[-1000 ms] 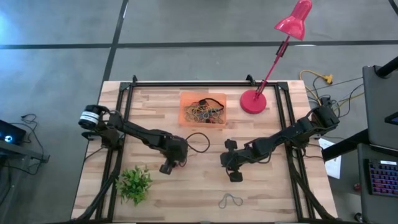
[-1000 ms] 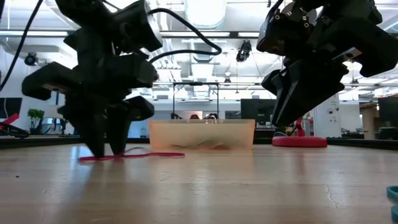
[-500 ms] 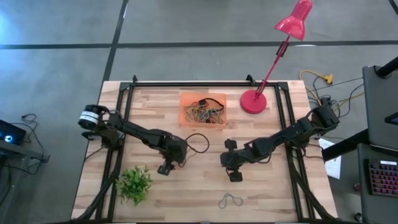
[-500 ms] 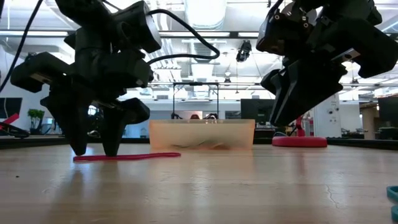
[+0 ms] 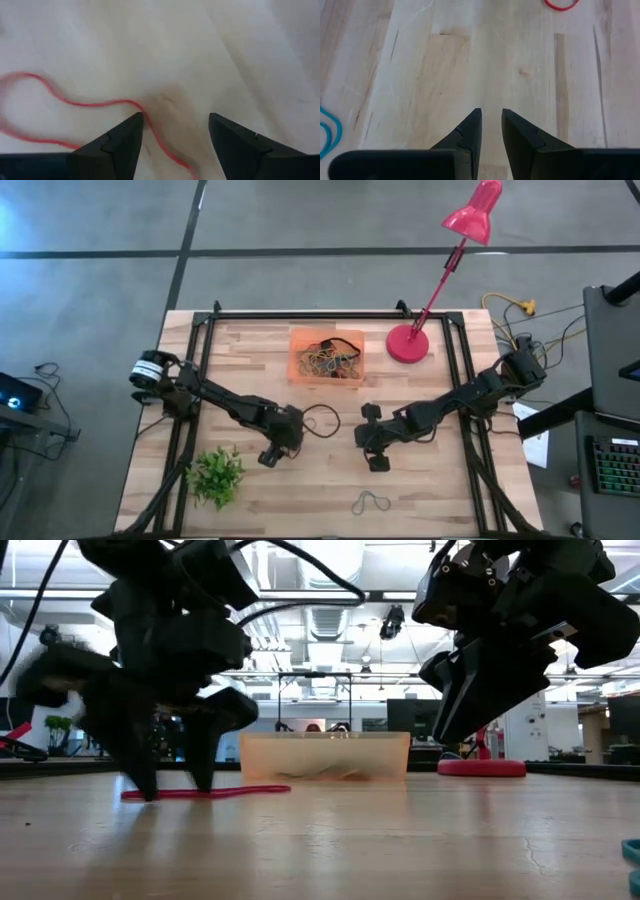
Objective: Pick and place rubber bands into bin
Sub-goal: Put the red rubber band into the orange bin
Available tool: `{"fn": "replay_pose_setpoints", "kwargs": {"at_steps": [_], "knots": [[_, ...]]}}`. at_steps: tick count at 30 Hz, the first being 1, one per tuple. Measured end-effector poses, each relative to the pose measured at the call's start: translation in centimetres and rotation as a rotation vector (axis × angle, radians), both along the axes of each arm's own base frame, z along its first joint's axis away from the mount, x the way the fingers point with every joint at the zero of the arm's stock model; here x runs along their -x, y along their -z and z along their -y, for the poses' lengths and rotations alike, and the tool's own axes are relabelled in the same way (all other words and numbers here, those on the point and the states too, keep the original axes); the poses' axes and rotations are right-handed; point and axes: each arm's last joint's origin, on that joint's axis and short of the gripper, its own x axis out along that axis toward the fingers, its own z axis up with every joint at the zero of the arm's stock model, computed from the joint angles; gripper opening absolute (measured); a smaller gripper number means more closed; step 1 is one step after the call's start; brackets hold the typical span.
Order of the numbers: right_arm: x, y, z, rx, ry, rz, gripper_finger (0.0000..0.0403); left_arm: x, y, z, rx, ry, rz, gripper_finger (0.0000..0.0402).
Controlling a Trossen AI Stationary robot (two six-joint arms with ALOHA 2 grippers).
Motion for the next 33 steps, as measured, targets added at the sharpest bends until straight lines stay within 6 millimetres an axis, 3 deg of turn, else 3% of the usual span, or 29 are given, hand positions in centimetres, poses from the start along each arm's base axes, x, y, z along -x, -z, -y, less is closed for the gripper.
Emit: {"fn": "replay_pose_setpoints", "kwargs": {"at_steps": [15, 28, 33], "knots": [[0.0, 0.0, 0.0, 0.005, 0.003, 0.003, 0.0063, -1.0, -0.2, -1.2, -0.236, -0.087, 0.138, 0.0213], [0.0, 0.0, 0.0, 0.002, 0.005, 0.004, 0.0063, -2.0, -0.3, -4.6, -0.241, -0.177, 0.189, 0.0213], [0.0, 0.0, 0.0, 0.004, 0.002, 0.003, 0.0063, -2.0, -0.1, -6.3, -0.134, -0.245, 0.163, 0.0212]]}}
